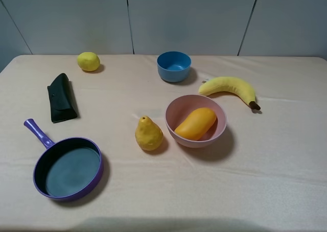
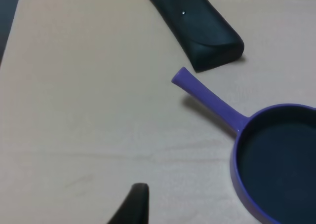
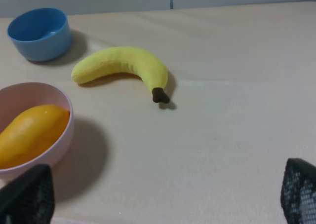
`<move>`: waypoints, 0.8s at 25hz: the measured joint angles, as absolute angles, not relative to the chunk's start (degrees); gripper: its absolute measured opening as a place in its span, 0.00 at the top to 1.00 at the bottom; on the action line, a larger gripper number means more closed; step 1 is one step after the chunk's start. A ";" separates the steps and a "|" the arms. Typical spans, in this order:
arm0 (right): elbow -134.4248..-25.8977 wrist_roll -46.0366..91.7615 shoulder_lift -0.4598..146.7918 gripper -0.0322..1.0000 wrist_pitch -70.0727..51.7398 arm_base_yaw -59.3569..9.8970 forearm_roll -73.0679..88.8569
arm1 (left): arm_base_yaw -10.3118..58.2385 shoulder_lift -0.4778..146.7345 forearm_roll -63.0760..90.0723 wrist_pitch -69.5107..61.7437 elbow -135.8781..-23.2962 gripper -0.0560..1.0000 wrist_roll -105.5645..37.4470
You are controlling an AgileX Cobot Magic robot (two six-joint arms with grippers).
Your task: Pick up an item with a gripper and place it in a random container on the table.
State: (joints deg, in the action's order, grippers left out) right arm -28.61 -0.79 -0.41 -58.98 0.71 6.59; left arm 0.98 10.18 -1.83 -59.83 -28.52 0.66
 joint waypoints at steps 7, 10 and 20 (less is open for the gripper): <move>-28.61 -0.79 -0.41 0.30 -58.98 0.71 6.61 | 0.19 3.66 -0.64 -60.54 -28.19 0.03 0.00; -28.61 -0.79 -0.41 0.30 -58.98 0.71 6.61 | 0.19 0.54 -0.39 -60.65 -28.19 0.03 -0.69; -28.61 -0.79 -0.41 0.30 -58.98 0.71 6.61 | 0.19 -0.36 0.00 -60.65 -28.19 0.03 -0.87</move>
